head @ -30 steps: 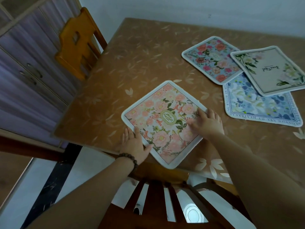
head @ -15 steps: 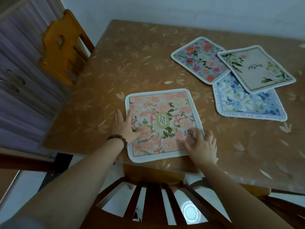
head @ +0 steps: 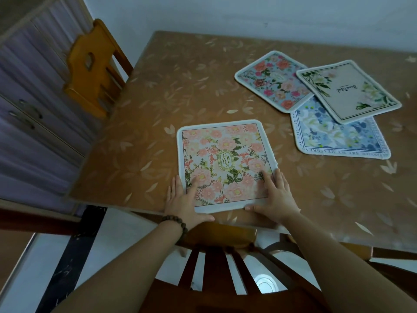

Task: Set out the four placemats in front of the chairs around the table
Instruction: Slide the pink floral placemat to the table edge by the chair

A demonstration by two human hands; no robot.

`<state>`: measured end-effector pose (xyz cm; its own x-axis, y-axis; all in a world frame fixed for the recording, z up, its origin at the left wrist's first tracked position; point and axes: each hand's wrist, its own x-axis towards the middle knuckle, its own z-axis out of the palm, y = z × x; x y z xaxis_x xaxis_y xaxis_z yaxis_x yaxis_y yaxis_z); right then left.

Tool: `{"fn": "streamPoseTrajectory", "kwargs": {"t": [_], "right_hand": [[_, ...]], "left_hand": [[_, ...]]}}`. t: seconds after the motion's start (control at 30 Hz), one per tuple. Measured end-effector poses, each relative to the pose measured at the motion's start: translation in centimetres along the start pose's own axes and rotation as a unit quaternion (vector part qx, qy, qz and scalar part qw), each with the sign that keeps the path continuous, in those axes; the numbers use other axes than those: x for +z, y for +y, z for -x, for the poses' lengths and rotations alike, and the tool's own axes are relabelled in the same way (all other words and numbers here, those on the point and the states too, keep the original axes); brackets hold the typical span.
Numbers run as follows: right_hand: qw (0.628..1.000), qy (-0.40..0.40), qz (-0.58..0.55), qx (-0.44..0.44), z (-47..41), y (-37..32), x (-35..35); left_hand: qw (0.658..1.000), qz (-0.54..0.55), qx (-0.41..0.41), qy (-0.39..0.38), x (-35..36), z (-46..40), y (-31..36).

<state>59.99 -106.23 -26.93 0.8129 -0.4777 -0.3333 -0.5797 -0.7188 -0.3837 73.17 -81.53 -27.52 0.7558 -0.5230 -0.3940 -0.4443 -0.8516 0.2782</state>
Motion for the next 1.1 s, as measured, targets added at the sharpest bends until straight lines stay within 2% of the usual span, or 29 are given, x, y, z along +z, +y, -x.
{"fn": "streamPoseTrajectory", "kwargs": {"t": [0.13, 0.43, 0.8, 0.9, 1.1], "right_hand": [[0.999, 0.026, 0.012, 0.021, 1.4, -0.4, 1.3], [0.996, 0.048, -0.004, 0.073, 4.5, -1.5, 3.6], [0.997, 0.024, -0.006, 0.076, 5.5, -1.7, 3.4], [0.997, 0.03, -0.036, 0.068, 4.6, -1.8, 3.1], [0.996, 0.071, 0.008, 0.06, 5.3, -1.7, 4.4]], "left_hand": [[0.999, 0.047, 0.017, -0.011, -1.4, -1.2, -0.7], [0.998, 0.007, 0.046, -0.03, -1.3, -1.1, -2.1], [0.999, -0.002, 0.032, -0.008, -0.4, 1.1, -2.4], [0.999, -0.004, 0.029, -0.017, -1.0, 0.2, -2.5], [0.999, 0.005, 0.036, -0.006, -0.7, 0.2, -2.7]]}}
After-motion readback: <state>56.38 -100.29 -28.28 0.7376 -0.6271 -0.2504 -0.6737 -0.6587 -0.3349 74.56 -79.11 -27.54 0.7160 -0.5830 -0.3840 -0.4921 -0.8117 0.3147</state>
